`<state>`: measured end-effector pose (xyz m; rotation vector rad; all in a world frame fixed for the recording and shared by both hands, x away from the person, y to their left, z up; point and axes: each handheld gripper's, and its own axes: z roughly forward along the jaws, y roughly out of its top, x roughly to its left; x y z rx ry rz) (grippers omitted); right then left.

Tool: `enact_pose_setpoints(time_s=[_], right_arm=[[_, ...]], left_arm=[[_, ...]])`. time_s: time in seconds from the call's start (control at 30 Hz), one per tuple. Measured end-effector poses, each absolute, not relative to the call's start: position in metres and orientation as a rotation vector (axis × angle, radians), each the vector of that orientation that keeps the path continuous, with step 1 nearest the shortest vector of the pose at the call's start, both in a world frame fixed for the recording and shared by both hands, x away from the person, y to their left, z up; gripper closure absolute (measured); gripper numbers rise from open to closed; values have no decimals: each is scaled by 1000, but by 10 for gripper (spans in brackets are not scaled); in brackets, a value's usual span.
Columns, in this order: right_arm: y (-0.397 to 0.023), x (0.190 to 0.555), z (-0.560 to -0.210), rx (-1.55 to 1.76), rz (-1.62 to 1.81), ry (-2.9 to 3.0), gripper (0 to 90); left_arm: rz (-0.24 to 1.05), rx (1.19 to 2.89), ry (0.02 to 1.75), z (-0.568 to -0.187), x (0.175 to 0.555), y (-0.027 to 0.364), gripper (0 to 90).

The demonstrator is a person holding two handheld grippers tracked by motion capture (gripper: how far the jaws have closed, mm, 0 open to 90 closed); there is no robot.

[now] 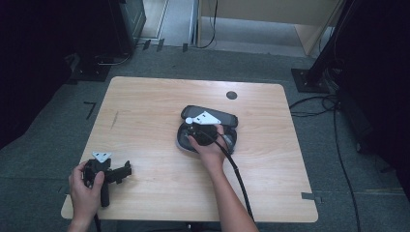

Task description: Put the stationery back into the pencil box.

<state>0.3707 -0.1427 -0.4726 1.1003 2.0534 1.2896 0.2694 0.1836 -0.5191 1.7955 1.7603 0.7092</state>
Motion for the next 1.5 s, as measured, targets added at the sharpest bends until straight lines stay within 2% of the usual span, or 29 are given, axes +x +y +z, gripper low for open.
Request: enact_pose_setpoints(time_s=[0.53, 1.0, 1.17, 1.27, 1.43, 1.5], right_arm=[[-197, 349, -488, 1195, 1263, 2197, 647], [-186, 351, -498, 1212, 1178, 2222, 589], [-187, 349, -496, 1189, 1173, 2220, 653], [-191, 348, -491, 1193, 1180, 2172, 776], [-191, 350, -493, 1208, 1165, 2191, 731], [-190, 351, -495, 1207, 1163, 2204, 760]], left_arm=[[711, 1797, 1760, -519, 269, 183, 0], [709, 1796, 1760, -519, 269, 184, 0], [710, 1797, 1760, -519, 269, 184, 0], [710, 1797, 1760, -519, 269, 184, 0], [710, 1797, 1760, -519, 269, 183, 0], [710, 1797, 1760, -519, 269, 183, 0]])
